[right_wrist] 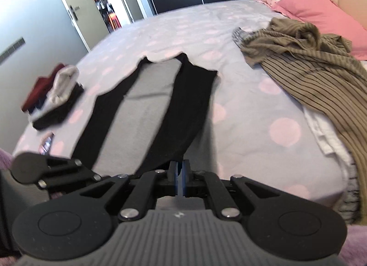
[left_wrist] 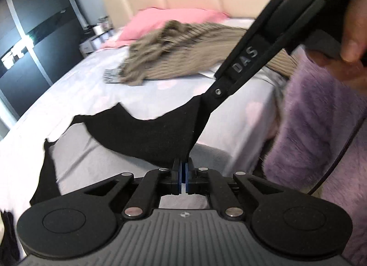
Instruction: Fold clothes
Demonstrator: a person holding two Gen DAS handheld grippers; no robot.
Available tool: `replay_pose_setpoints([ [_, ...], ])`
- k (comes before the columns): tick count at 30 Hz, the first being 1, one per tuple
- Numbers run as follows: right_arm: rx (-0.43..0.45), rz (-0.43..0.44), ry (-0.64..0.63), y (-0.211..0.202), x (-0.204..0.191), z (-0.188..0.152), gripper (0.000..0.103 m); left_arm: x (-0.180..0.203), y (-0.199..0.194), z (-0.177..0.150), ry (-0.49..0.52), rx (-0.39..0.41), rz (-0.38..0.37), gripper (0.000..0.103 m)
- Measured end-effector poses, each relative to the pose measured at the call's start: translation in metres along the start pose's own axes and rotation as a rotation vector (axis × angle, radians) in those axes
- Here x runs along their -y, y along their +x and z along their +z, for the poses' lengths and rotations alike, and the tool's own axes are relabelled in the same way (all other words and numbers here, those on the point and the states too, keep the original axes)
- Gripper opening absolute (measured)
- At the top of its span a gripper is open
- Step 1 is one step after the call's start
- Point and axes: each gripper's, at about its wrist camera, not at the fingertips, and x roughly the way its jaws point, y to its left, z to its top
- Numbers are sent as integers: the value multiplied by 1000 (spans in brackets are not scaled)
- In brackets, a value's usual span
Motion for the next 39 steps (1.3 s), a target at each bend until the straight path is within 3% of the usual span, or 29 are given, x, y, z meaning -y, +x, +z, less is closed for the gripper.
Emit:
replay_pose_setpoints([
  [6,-179,-65,22,43,14,-29,4,20,40,-23,79,-136,-59,1],
  [9,-231,-80,-6,58,13,-36,4,18,53,-33,56,-179,-92,1],
  [18,-368,-139,-19,96,22,-51,5,20,71,-49,43,-206,-132,1],
  [21,-394,-149,9,94,26,-54,10,13,69,-52,3,-233,-151,2],
  [25,-351,-107,72,80,34,-49,14,-11,55,-50,-124,-224,-160,4],
  [26,-334,-94,85,76,36,-47,18,-21,51,-50,-177,-213,-172,5],
  [27,-320,-76,95,72,37,-43,29,-32,49,-48,-228,-204,-172,7],
  [32,-252,-38,7,72,27,-9,31,-97,37,-46,-419,-168,-75,12],
  [36,-197,-86,-109,90,22,33,32,-158,36,-49,-511,-152,57,13],
  [39,-178,-97,-134,114,22,65,32,-206,48,-55,-565,-143,151,25],
])
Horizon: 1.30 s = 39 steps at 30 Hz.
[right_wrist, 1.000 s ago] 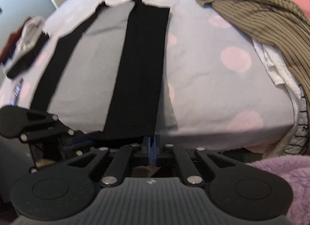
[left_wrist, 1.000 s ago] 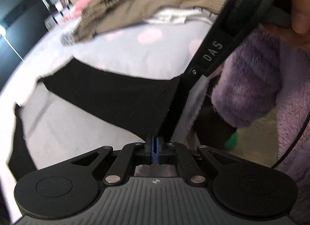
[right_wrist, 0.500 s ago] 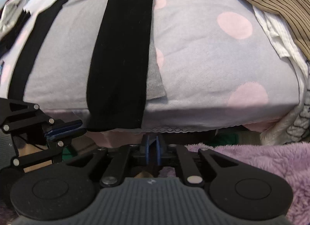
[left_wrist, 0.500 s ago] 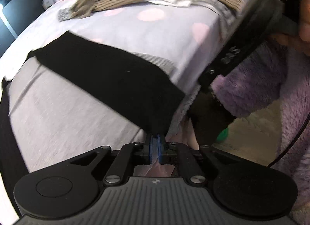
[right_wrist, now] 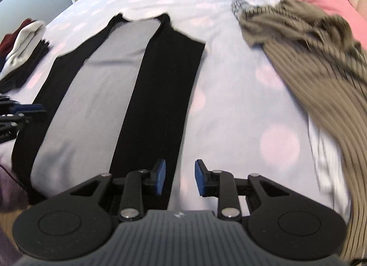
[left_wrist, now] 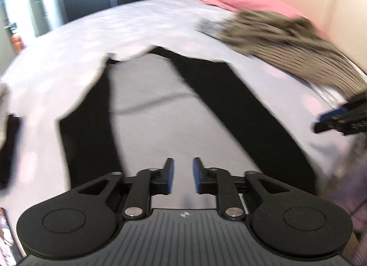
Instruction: Fold clothes
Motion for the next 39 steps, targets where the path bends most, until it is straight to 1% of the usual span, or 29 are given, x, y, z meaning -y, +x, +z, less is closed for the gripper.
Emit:
replay_pose_setpoints([
  [3,2,27,-8,25,0,38,32,-34,26,20,-29,25,69,26],
  [5,-1,33,-10,45,-2,63,32,-50,48,32,-18,41,126,27],
  [6,-5,35,-15,54,-3,74,32,-56,59,38,-10,51,150,30],
  [7,-3,35,-19,63,-4,85,33,-60,71,44,-3,62,170,36],
  [9,10,30,-33,83,-10,108,39,-67,94,56,11,87,206,42],
  [10,20,31,-42,92,-12,120,39,-69,105,62,20,96,227,43],
  [13,68,35,-76,119,-18,153,39,-78,142,81,47,100,298,44],
  [14,84,34,-83,128,-20,164,39,-81,153,87,49,104,308,44],
  [17,125,31,-101,154,-25,196,40,-88,180,99,66,116,305,44],
  [19,145,32,-106,174,-27,217,44,-92,196,105,83,116,298,43],
  [20,156,34,-107,184,-28,227,44,-94,204,107,94,119,309,40],
  [22,169,22,-105,205,-31,248,44,-102,213,110,106,123,347,21],
  [24,176,13,-92,222,-31,264,44,-120,215,113,85,130,335,13],
  [25,175,16,-83,230,-30,272,44,-130,214,115,73,130,319,6],
  [26,174,14,-78,236,-30,277,44,-140,214,117,61,129,305,4],
  [27,175,9,-81,241,-30,282,41,-149,213,120,48,130,292,3],
  [29,168,-2,-92,250,-29,289,14,-167,214,127,16,117,255,3],
  [30,155,7,-98,255,-29,291,5,-175,216,131,5,109,240,3],
  [31,150,11,-96,258,-29,292,5,-181,218,134,1,105,234,2],
  [32,160,-4,-91,259,-28,293,5,-186,220,136,-3,102,232,2],
  [35,207,-43,-86,261,-26,295,5,-197,231,139,-35,95,219,2],
  [39,171,-66,-112,278,-30,297,5,-194,243,142,-42,86,240,2],
])
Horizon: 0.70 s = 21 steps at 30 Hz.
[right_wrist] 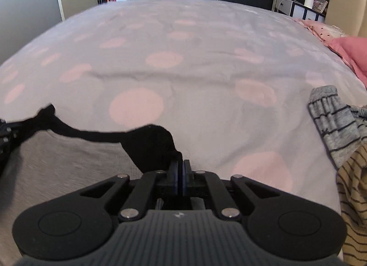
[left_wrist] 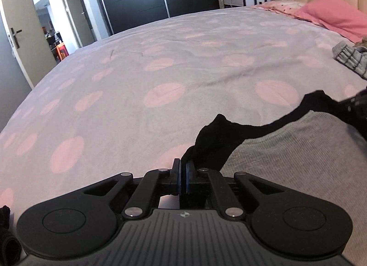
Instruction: Fold clothes
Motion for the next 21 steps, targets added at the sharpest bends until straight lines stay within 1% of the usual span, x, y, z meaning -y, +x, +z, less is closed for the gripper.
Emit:
replay_pose_setpoints([
  [3,-5,10,-23,-4,-1,4,9,-4,-4,2,-28,-7,-14,2],
  [5,2,31,-9,-15,4,8,21,-10,-13,3,-53,-4,-53,14],
  [6,14,38,3,-24,8,10,36,-14,-21,3,-69,7,-69,32],
  [7,22,44,7,-34,11,11,40,-17,-31,2,-83,28,-69,46],
  [9,29,48,7,-55,17,10,40,-20,-52,1,-86,64,-62,47],
  [10,27,46,5,-66,19,7,40,-21,-62,0,-85,69,-61,47],
  [13,-4,76,-7,-98,22,-11,37,-23,-91,-6,-88,36,-62,46],
  [14,-22,83,-19,-107,21,-20,35,-22,-102,-11,-85,24,-71,46],
  [15,-37,90,-29,-116,18,-30,30,-19,-113,-16,-81,16,-77,45],
  [19,-116,140,-30,-144,3,-77,29,-8,-157,-45,-64,0,-82,44],
  [21,-158,165,-14,-157,-5,-100,29,-2,-176,-61,-65,-20,-60,44],
])
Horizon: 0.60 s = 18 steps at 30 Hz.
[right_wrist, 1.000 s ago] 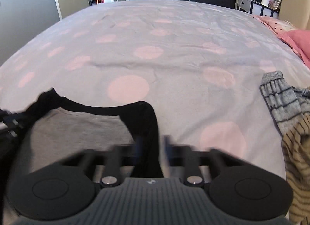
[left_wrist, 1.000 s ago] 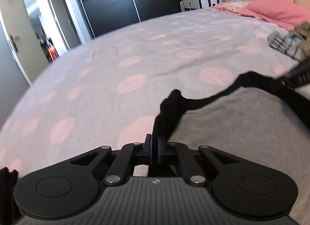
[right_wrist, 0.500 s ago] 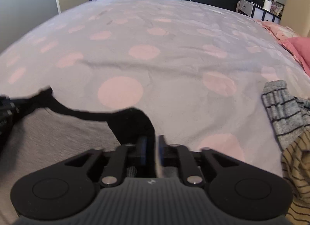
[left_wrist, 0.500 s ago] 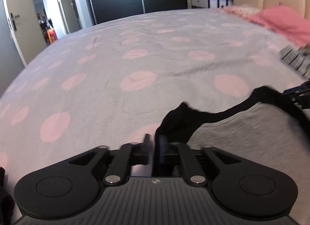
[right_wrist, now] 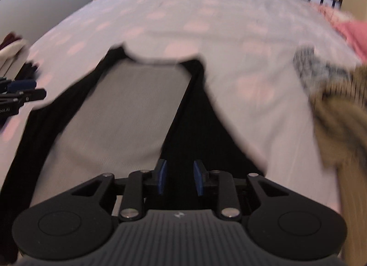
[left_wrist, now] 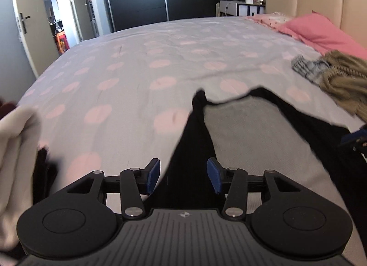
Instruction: Fold clothes
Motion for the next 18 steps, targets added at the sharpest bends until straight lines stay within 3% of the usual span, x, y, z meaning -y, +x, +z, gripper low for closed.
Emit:
replay_pose_setpoints([
  [6,-65,74,2,-22,-33,-61,29,4,-59,-54,-82,-37,40,44],
  [14,-61,84,-69,-40,-78,-83,30,-4,-120,-120,-220,-61,176,44],
  [18,-47,127,-100,-47,-111,-96,30,-8,-139,-151,-268,-88,164,44],
])
